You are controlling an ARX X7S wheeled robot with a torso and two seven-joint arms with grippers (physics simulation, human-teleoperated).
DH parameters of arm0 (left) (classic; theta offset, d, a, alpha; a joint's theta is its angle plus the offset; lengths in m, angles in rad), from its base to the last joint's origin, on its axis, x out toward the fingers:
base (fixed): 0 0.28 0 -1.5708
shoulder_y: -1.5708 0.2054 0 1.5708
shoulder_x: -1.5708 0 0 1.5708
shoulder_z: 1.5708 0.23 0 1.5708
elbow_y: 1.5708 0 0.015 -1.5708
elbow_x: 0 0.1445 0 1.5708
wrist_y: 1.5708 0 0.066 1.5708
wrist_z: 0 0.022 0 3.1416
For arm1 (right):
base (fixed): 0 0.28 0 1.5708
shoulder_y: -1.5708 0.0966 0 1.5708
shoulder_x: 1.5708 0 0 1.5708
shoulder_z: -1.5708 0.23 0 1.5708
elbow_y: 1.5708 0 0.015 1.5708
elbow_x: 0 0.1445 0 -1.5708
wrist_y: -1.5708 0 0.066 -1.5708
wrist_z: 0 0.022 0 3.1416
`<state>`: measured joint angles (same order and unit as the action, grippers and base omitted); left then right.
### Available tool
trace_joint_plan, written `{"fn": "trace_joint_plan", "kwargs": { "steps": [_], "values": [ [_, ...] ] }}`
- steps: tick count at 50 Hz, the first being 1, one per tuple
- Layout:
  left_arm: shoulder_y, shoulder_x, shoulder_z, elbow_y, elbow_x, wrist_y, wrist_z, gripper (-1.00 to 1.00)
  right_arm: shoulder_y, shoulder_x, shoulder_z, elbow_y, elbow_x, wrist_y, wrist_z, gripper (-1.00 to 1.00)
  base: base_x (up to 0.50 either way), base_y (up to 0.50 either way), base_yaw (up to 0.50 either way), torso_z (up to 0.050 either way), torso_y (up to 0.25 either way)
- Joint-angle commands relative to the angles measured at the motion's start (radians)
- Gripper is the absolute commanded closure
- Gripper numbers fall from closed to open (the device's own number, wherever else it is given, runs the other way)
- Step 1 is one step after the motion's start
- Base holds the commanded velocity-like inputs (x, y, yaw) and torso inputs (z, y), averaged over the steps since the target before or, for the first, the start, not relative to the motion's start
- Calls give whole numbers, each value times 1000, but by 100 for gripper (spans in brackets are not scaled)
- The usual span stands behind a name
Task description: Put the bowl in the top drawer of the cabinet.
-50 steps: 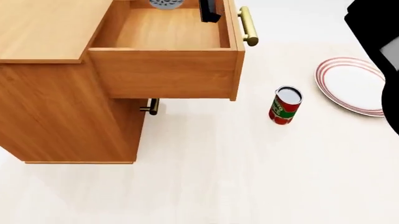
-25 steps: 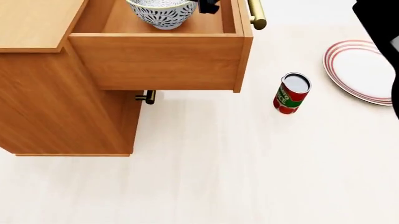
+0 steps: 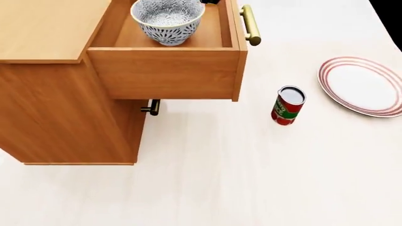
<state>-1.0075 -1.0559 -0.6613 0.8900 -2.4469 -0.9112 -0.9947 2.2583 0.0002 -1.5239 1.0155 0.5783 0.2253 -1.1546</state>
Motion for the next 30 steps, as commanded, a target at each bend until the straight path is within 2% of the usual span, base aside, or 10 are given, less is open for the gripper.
{"fn": "trace_joint_plan", "kwargs": {
  "steps": [1,4,18,26,30],
  "values": [
    [14,18,-15,0,7,-15,3,-100,14,0,17,37,35,-39,-9,-100,0,0,0,0,232],
    [19,26,-17,-1,14,-21,5,-100,3,41,24,-29,44,-26,22,-100,0,0,0,0,234],
    [31,29,-26,5,9,-22,-1,-100,-71,504,125,-850,227,259,455,-100,0,0,0,0,249],
    [39,34,-26,3,14,-28,-1,-100,-120,739,185,-1203,343,366,708,-100,0,0,0,0,250],
    [40,37,-24,5,16,-28,0,-100,-141,833,218,-1313,411,401,813,-100,0,0,0,0,250]
  ]
}}
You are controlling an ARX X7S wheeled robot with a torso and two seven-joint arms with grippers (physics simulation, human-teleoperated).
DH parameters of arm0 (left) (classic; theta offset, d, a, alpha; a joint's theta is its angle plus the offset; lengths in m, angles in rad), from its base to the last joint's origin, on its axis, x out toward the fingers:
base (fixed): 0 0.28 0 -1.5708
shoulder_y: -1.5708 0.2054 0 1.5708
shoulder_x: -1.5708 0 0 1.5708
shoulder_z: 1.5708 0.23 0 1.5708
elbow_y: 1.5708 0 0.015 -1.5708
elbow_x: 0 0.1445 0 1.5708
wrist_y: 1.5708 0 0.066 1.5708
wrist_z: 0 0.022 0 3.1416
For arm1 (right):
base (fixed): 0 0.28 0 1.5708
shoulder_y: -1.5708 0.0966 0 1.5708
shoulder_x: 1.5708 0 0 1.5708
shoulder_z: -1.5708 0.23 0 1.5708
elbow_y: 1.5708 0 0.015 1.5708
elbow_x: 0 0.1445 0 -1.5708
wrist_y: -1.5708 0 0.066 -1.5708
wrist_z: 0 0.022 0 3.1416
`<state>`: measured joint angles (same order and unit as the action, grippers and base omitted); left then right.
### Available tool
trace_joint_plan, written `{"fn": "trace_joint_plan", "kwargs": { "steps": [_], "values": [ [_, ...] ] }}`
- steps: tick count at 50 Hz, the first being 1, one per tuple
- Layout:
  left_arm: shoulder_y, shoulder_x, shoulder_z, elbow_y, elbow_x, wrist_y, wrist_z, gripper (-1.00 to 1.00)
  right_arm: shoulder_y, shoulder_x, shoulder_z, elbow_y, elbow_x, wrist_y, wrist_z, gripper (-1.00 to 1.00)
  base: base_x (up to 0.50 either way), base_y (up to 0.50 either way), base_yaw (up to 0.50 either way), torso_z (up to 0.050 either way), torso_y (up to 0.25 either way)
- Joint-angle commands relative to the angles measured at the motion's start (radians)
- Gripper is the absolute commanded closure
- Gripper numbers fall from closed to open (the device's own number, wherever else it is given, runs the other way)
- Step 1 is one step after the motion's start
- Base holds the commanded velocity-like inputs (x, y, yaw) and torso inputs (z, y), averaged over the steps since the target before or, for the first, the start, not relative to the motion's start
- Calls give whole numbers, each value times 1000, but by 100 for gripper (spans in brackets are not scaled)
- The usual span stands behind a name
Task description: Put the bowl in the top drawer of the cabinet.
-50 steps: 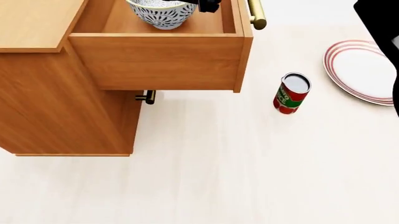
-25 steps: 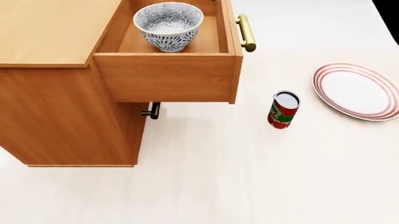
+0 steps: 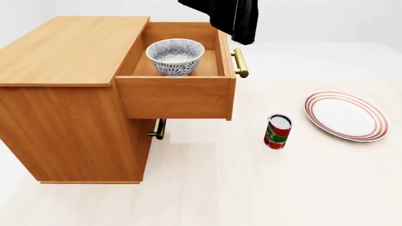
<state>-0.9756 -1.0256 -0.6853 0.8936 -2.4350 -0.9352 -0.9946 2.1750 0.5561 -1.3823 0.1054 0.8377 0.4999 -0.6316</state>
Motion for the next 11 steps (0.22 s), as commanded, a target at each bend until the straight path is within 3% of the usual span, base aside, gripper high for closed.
{"fn": "trace_joint_plan", "kwargs": {
  "steps": [1,11],
  "values": [
    [8,6,1,1,4,-4,0,-100,-60,300,83,-424,163,134,312,-100,0,0,0,0,250],
    [18,20,-4,1,14,-15,5,-100,2,553,175,-602,342,255,467,-100,0,0,0,0,250]
  ]
}}
